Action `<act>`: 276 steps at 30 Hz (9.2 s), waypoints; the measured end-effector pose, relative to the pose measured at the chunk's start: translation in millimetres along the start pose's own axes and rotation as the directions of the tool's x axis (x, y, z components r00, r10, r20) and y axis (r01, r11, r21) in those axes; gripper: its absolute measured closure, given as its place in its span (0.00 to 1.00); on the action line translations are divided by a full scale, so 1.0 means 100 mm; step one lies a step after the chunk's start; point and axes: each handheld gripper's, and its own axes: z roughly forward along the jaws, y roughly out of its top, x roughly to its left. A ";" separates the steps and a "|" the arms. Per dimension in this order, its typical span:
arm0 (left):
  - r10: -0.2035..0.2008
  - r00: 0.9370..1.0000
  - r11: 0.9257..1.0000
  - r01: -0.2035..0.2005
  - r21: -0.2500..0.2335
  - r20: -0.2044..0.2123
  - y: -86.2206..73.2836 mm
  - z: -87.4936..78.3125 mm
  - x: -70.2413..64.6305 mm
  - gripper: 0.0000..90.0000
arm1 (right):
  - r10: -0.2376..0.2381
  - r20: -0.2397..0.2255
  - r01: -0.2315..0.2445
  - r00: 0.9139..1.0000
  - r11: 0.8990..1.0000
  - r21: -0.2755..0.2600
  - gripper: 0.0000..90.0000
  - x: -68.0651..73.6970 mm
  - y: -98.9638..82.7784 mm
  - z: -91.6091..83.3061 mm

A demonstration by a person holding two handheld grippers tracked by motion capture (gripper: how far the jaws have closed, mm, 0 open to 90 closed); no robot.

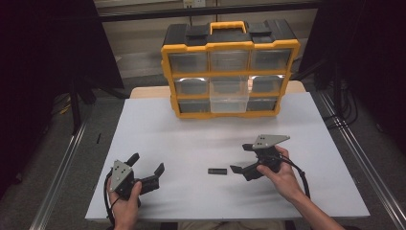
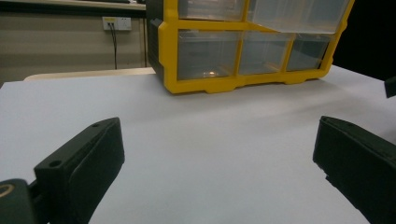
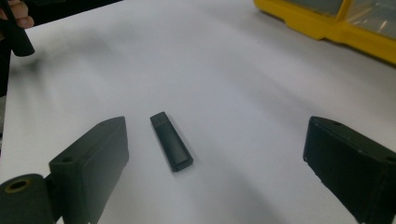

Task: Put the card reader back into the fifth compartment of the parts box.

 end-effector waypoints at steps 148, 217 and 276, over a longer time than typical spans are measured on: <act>0.016 0.999 1.000 -0.016 0.021 0.028 0.01 0.01 -0.03 0.02 | -0.207 -0.126 0.216 0.970 0.974 0.066 0.82 -0.11 1.08 -0.23; 0.013 1.000 1.000 -0.013 0.021 0.027 0.00 -0.01 -0.02 0.02 | -0.223 0.037 0.215 0.974 0.966 0.141 0.82 -0.51 1.95 -0.47; 0.007 1.000 1.000 -0.007 0.025 0.030 0.00 -0.02 0.00 0.02 | -0.180 0.088 0.134 0.980 0.916 0.379 0.82 -0.99 2.33 0.06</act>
